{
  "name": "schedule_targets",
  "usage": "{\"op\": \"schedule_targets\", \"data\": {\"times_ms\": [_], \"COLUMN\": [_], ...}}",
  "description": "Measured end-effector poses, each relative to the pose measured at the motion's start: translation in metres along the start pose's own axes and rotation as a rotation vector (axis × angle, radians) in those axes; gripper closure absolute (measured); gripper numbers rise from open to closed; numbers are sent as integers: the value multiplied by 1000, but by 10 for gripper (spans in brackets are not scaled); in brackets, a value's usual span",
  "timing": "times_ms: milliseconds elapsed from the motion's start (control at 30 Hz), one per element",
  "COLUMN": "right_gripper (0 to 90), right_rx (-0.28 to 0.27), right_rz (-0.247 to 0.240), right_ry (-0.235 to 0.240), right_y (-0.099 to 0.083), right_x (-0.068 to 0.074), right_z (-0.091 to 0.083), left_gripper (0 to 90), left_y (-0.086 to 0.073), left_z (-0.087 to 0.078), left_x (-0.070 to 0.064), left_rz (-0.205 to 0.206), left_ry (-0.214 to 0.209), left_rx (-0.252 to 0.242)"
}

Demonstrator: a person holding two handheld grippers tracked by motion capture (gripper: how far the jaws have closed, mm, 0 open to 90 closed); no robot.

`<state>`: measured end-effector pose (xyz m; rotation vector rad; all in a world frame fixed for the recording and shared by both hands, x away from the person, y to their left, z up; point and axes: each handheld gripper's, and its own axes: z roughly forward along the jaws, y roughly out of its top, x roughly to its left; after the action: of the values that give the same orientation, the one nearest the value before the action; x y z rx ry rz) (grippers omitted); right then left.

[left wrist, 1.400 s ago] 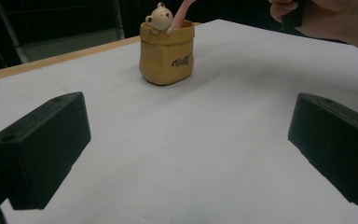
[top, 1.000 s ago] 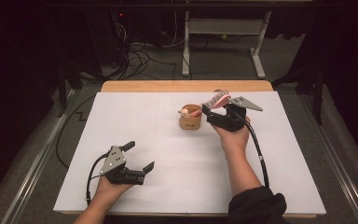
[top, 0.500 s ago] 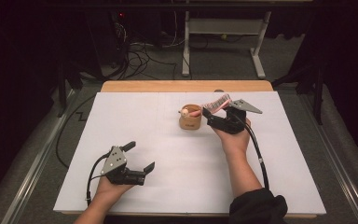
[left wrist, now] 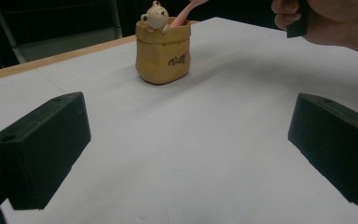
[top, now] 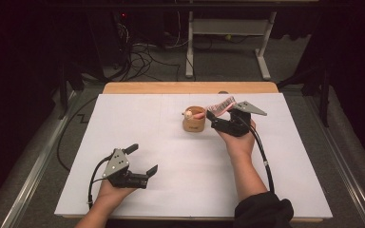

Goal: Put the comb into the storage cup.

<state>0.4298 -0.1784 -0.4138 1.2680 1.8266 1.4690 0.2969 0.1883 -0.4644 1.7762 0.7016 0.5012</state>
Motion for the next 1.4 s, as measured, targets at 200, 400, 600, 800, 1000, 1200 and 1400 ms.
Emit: {"op": "schedule_targets", "data": {"times_ms": [200, 400, 600, 800, 1000, 1200, 1400], "right_gripper": [147, 137, 127, 109, 104, 66, 3], "right_rx": [7, 21, 28, 38, 41, 46, 59], "right_rz": [-4, -9, -12, -12, -15, -17, -21], "right_ry": [-1, 1, 0, 0, -4, -12, -23], "right_y": [0, -1, 0, 1, 3, 3, 2], "right_x": [0, -1, 0, -2, -3, -4, -5], "right_z": [0, 0, -1, -3, -5, -7, -7], "left_gripper": [0, 0, 0, 0, 0, 0, 0], "left_y": [0, 0, 0, -1, -1, -1, -1], "left_z": [0, 0, 0, 0, 0, 1, 1], "left_x": [0, 0, 1, 1, 1, 2, 2], "left_rz": [2, -1, -1, -7, -9, -9, -10], "left_ry": [-1, 1, 1, 5, 3, 3, 4], "left_rx": [2, 1, 3, 4, 5, 8, 9]}}
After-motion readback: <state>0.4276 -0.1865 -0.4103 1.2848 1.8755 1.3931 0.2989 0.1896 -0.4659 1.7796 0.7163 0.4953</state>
